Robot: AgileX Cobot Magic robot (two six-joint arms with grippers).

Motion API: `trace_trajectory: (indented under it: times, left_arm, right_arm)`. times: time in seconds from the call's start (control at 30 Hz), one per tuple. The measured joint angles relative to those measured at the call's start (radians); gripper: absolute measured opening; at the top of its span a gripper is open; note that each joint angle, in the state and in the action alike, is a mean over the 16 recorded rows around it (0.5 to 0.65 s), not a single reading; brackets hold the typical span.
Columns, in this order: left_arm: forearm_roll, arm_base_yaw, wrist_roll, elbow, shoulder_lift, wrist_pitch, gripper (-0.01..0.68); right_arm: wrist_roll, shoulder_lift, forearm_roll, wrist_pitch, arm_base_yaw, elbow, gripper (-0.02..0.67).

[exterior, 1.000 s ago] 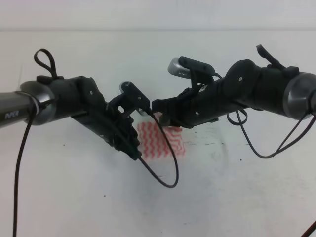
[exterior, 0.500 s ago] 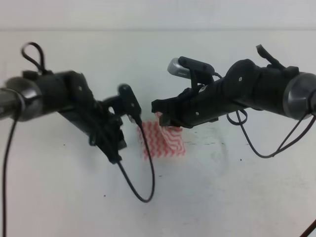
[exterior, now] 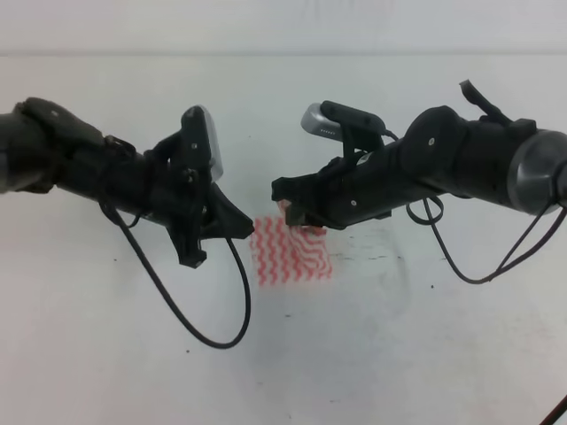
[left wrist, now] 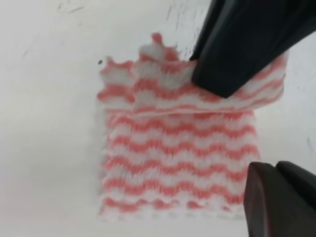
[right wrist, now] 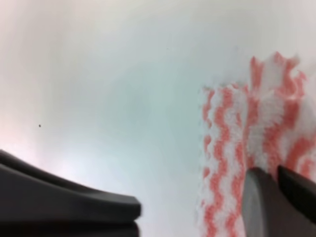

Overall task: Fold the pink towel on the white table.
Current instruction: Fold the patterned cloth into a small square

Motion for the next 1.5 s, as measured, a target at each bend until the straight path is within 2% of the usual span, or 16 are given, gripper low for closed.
trace_trajectory:
  times: [0.23,0.97,1.5]
  left_arm:
    - [-0.091,0.004,0.080,0.000,0.060,0.022,-0.004]
    - [-0.155,0.004,0.103,0.000,0.125,0.017,-0.005]
    - [-0.207,0.004,0.113,0.000,0.126,0.020,-0.005]
  right_arm:
    - [0.001,0.002,0.002,-0.001,0.000,0.000,-0.017]
    - [0.003,0.017,0.014,0.000,0.000,0.000,-0.016]
    - [0.004,0.017,0.033,-0.025,0.000,0.000,0.036]
